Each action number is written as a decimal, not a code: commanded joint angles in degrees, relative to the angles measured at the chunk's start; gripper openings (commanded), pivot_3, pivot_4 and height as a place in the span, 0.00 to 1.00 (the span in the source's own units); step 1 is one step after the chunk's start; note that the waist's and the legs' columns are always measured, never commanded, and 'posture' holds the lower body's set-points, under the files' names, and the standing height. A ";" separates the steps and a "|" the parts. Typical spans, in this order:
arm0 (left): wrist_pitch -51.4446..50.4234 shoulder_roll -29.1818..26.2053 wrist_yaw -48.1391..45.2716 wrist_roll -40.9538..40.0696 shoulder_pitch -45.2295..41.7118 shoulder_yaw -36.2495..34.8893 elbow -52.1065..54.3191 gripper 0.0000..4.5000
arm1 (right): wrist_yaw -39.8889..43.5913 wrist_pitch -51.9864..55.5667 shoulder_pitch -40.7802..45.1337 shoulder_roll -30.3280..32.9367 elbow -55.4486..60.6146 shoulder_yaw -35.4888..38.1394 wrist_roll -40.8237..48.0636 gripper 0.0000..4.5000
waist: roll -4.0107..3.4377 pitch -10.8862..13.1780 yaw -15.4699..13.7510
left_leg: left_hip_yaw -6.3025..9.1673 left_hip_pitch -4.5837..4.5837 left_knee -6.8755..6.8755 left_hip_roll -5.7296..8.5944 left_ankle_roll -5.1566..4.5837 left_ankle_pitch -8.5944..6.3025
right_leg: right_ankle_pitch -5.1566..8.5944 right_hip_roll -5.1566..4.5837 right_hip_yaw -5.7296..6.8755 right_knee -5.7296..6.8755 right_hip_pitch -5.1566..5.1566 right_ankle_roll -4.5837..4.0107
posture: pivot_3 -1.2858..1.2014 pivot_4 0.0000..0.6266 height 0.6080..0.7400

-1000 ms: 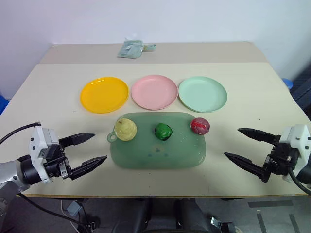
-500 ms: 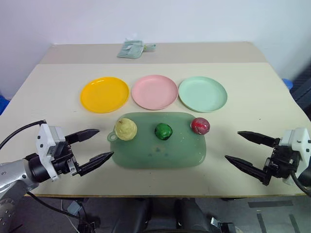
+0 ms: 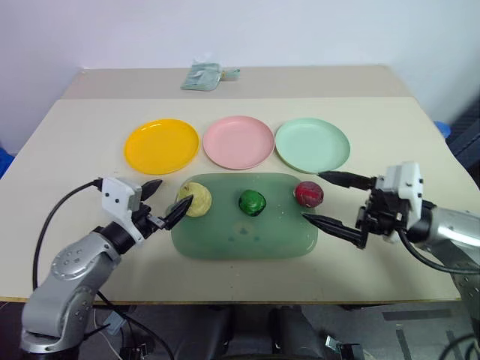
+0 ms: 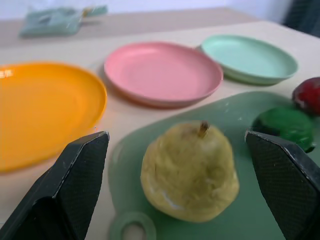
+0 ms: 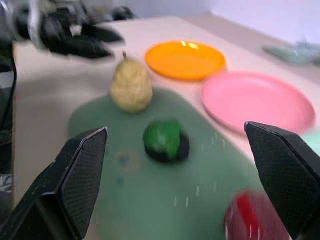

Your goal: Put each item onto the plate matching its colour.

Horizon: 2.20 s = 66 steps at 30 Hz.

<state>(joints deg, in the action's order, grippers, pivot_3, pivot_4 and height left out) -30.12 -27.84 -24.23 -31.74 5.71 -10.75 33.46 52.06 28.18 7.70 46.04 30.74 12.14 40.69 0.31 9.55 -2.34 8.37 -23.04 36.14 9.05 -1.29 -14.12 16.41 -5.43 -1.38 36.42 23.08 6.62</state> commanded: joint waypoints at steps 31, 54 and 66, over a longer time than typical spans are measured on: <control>23.36 13.15 13.34 16.35 -19.00 -2.51 -30.17 0.52 | 0.12 -1.66 7.98 -2.44 -4.17 -5.80 -3.36 1.00 | 0.06 -0.01 -0.09 | -0.05 -0.09 0.27 0.01 0.00 0.02 | -0.03 0.00 0.01 0.63 0.28 -0.01 | 0.52 0.24 1.00; 28.69 19.16 21.61 18.74 -44.36 -2.60 -55.39 0.99 | -1.10 -6.91 7.55 -7.03 -7.50 -5.99 -9.20 1.00 | 0.27 -0.01 0.17 | -0.16 -0.38 0.96 0.10 0.04 0.04 | -0.15 -0.04 0.05 0.83 0.38 0.22 | 0.52 0.24 1.00; 15.95 9.15 -3.90 3.55 -20.38 -0.55 -24.37 0.99 | -10.66 -2.19 9.44 -12.32 -4.89 -11.24 -11.72 1.00 | 0.21 -0.05 0.24 | -0.18 -0.37 0.93 0.09 0.04 0.04 | -0.15 -0.03 0.00 0.90 0.42 0.20 | 0.52 0.24 1.00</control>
<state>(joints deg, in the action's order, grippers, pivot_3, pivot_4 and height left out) -13.07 -17.07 -24.04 -25.78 -15.74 -11.80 4.90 42.56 25.61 16.15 34.21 22.86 0.77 29.34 0.52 9.50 -2.10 8.19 -23.41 37.07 9.14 -1.24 -14.08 16.26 -5.46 -1.38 37.32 23.50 6.82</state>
